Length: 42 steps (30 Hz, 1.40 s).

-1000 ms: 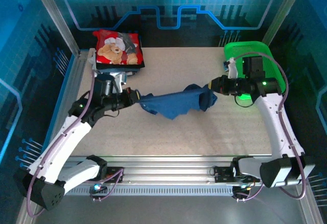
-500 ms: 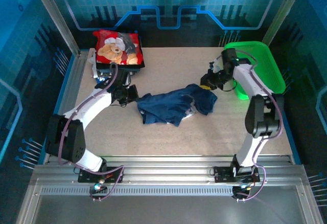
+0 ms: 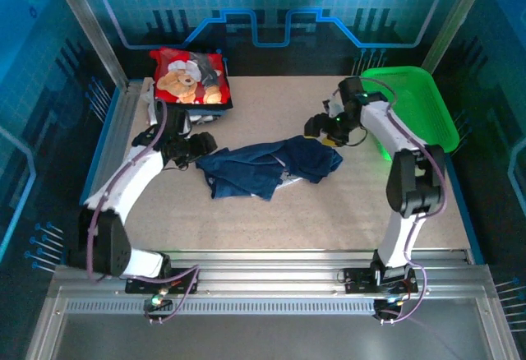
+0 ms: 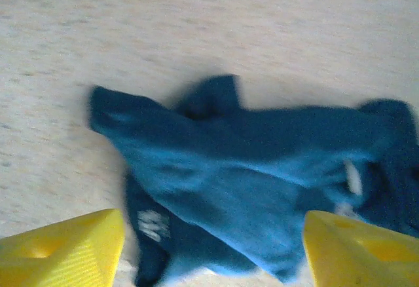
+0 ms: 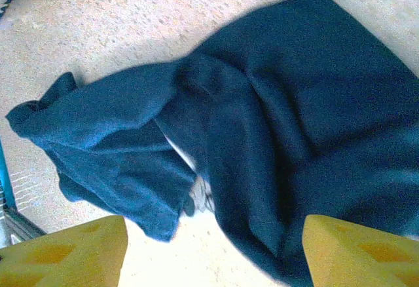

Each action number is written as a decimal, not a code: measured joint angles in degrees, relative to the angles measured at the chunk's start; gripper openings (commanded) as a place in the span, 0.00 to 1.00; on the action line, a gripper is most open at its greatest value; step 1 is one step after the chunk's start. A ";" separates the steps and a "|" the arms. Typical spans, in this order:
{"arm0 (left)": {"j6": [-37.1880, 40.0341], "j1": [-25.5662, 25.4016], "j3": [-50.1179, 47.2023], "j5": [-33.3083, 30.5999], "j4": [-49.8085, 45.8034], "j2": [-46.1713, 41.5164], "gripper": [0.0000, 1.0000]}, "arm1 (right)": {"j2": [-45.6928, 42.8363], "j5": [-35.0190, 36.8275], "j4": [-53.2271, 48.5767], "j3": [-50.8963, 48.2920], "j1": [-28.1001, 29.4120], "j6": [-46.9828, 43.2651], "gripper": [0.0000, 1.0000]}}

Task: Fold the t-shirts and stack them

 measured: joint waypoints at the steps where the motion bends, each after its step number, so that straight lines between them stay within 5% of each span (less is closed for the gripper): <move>1: -1.40 -2.60 0.00 0.90 -0.24 -2.36 0.80 | -2.64 0.24 -0.04 -2.36 -0.79 -0.24 0.76; 8: -16.22 -18.78 -6.95 7.43 2.23 -10.60 0.78 | -16.70 0.13 0.68 -19.47 -10.10 -0.33 0.79; 17: -24.48 -27.23 -4.63 7.82 5.40 11.63 0.68 | -11.80 -1.68 4.37 -21.07 -10.78 -0.11 0.78; 29: -25.20 -29.24 8.66 5.77 2.43 28.89 0.49 | -10.38 -2.93 5.88 -20.26 -11.50 -0.44 0.78; 36: -24.33 -29.22 12.37 0.81 -0.66 35.36 0.02 | -10.38 -3.80 7.26 -22.45 -12.22 -0.79 0.76; 42: -22.18 -29.33 13.35 -2.32 -1.29 35.45 0.00 | -10.10 -4.35 8.17 -25.09 -9.97 -0.09 0.75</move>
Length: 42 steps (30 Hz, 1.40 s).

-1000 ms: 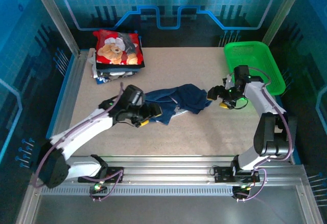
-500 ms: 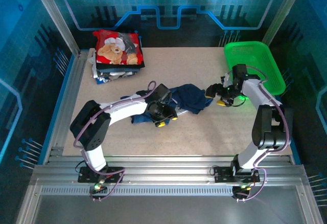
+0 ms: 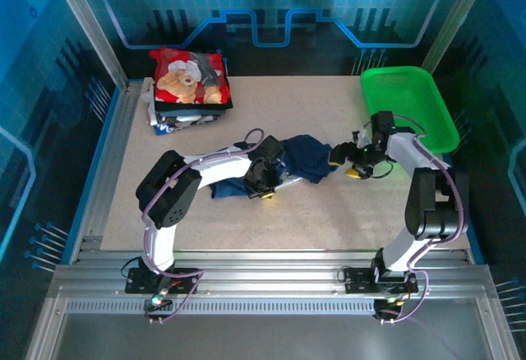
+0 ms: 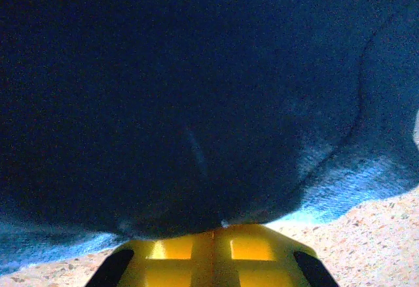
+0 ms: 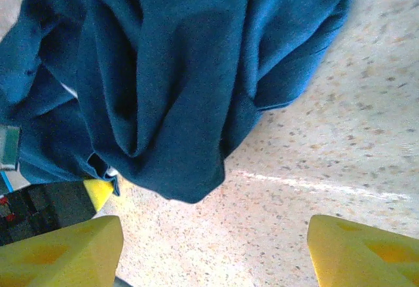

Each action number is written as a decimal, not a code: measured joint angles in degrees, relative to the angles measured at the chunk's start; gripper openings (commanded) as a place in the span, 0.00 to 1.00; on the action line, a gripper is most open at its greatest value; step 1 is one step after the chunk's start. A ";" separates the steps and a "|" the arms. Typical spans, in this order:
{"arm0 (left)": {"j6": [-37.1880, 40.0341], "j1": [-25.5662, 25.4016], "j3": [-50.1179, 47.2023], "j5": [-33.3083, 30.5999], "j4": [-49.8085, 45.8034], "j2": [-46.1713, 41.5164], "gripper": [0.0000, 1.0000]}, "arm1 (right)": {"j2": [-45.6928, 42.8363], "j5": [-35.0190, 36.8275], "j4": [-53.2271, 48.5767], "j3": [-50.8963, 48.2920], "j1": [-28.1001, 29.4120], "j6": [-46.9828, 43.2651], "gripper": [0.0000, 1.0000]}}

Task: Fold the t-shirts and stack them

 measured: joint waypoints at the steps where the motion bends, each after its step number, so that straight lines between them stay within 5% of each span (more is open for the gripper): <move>1: 0.15 0.00 -0.37 -0.37 0.11 -0.57 0.00 | 0.22 0.00 0.48 0.00 0.66 0.39 0.75; 8: 1.27 0.00 -4.61 -2.67 -0.92 -14.27 0.00 | 7.23 1.84 4.46 2.27 3.72 2.86 0.65; 14: 1.49 0.00 -4.96 -4.33 -1.99 -27.23 0.00 | 13.62 6.10 6.12 6.91 5.22 5.40 0.14; 18: 1.49 0.11 -5.81 -5.90 -4.22 -33.57 0.00 | 13.09 8.09 6.27 7.78 5.33 7.02 0.02; 24: 1.70 2.01 -9.25 -7.21 -5.68 -42.73 0.00 | 5.62 12.96 1.95 10.86 5.42 5.35 0.00; 29: 1.36 1.99 -13.35 -2.80 -0.22 -39.26 0.49 | 1.44 15.19 -0.33 12.28 5.42 3.76 0.00; 42: 1.27 -1.42 -12.61 1.36 3.43 -17.16 0.57 | 2.56 16.31 -1.66 10.73 5.44 2.47 0.00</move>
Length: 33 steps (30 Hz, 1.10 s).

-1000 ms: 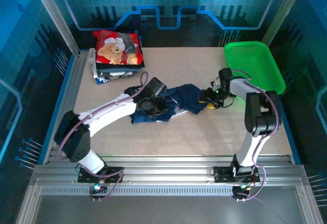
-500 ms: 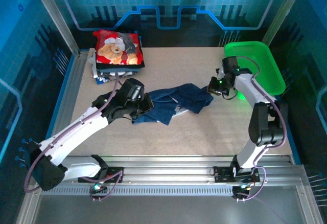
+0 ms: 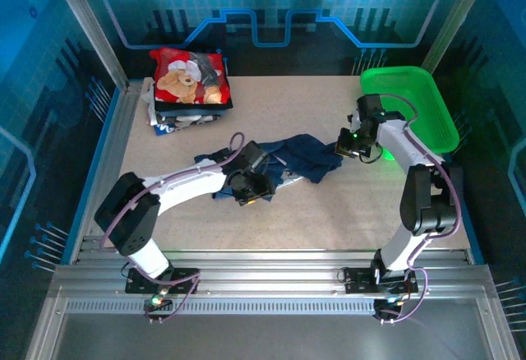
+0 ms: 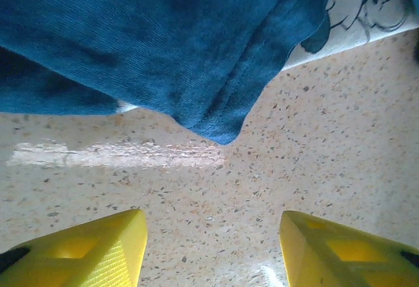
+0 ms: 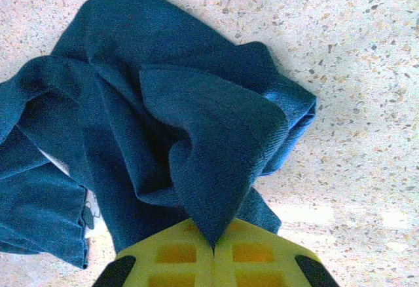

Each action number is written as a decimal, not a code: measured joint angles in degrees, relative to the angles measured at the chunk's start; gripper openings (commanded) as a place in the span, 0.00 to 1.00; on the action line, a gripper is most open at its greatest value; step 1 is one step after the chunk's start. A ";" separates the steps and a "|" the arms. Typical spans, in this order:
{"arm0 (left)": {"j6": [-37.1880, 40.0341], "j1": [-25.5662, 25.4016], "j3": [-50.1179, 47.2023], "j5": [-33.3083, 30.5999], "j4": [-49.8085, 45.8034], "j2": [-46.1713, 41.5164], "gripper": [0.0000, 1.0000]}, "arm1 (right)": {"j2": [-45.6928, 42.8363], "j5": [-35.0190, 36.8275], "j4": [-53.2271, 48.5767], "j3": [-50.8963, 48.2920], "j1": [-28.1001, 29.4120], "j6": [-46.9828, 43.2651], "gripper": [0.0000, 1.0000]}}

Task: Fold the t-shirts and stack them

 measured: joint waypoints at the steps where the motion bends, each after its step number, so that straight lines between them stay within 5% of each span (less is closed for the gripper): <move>1: 0.00 -0.46 0.96 0.00 -0.11 1.36 0.57 | 0.00 0.00 0.02 0.00 0.00 -0.20 0.00; 13: 0.17 -1.86 9.51 -2.54 -2.12 14.10 0.51 | 0.00 -0.39 0.07 -0.11 -0.02 -1.53 0.00; 17: 0.85 -1.79 10.67 -4.83 -4.85 15.69 0.04 | -0.04 -0.55 0.02 -0.20 -0.07 -2.14 0.00; 18: 1.25 -1.79 10.67 -5.57 -5.29 15.82 0.00 | -0.07 -0.63 0.00 -0.20 -0.07 -2.36 0.00; 25: 3.32 -0.28 7.54 -7.80 -5.86 11.50 0.00 | -1.70 0.46 -2.08 0.35 -0.09 -5.49 0.00; 33: 3.63 2.34 5.95 -11.04 -8.63 -9.90 0.00 | -5.05 5.57 -6.08 6.23 -0.17 -10.73 0.01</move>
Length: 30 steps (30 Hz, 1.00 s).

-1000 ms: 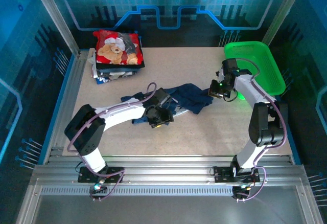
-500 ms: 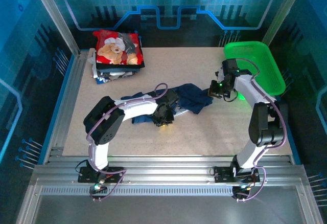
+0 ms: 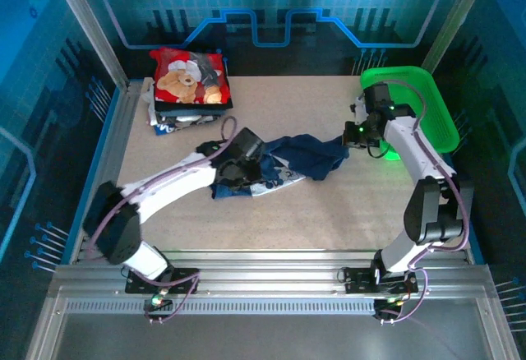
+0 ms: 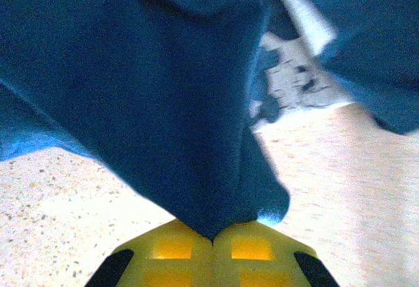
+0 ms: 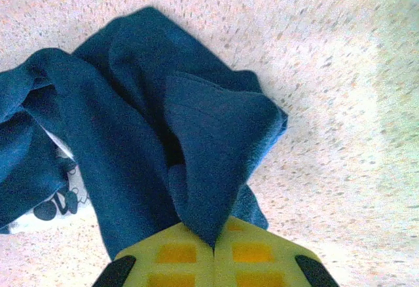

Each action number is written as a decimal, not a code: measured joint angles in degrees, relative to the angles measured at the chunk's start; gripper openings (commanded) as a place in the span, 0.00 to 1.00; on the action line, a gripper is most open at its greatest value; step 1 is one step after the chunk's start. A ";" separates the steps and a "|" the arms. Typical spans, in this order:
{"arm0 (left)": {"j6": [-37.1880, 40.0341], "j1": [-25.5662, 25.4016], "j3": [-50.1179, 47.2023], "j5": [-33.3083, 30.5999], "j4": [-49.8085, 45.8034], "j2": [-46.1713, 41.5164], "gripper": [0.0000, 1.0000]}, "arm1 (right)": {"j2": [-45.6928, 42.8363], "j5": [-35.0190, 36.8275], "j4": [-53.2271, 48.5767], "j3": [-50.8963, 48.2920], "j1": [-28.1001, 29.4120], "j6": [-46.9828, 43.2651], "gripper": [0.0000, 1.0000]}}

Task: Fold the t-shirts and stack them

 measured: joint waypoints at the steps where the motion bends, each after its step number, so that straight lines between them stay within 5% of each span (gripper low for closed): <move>1: 0.00 0.39 0.00 -0.20 -0.24 -2.40 0.00 | -0.20 0.46 -0.57 0.90 0.00 -0.59 0.01; 9: -0.02 4.98 -0.90 -0.70 -3.32 -14.62 0.00 | -0.22 0.92 -7.10 8.00 3.56 -7.85 0.03; 18: -0.42 8.57 -11.54 -1.36 -7.30 -26.32 0.00 | 10.32 -2.08 -15.34 6.19 25.27 -12.13 0.10; 22: -0.63 9.97 -15.43 -2.21 -9.29 -29.11 0.00 | 17.46 -5.42 -15.28 5.20 32.24 -9.97 0.45; 25: -0.63 10.75 -17.53 -2.62 -10.40 -31.08 0.00 | 18.36 -6.69 -14.73 5.20 32.54 -8.07 0.60; 30: -0.72 10.99 -20.28 -2.62 -11.37 -32.89 0.00 | 13.64 -7.67 -12.50 3.32 29.05 -3.96 0.59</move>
